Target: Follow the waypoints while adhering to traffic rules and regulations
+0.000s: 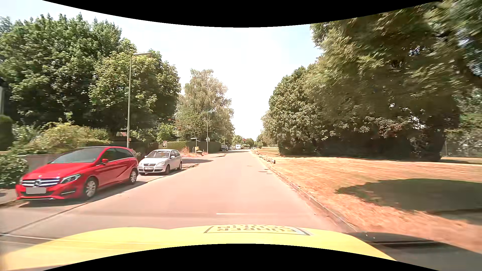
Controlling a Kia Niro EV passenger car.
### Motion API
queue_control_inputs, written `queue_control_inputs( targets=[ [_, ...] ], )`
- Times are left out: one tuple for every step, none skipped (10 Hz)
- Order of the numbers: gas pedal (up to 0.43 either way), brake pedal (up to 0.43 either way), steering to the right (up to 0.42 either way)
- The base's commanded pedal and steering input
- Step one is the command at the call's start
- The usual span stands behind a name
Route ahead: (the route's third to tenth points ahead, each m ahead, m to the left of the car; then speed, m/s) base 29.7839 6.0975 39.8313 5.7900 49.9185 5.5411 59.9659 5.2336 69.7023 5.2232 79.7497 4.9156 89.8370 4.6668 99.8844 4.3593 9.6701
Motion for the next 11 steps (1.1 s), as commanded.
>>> queue_control_inputs(
  targets=[
    [0.087,0.000,0.000],
    [0.087,0.000,-0.001],
    [0.087,0.000,-0.002],
    [0.087,0.000,-0.003],
    [0.087,0.000,-0.003],
    [0.087,0.000,-0.004],
    [0.087,0.000,-0.005],
    [0.067,0.000,-0.005],
    [0.067,0.000,-0.005],
    [0.059,0.000,-0.005],
    [0.020,0.000,-0.005]
  ],
)
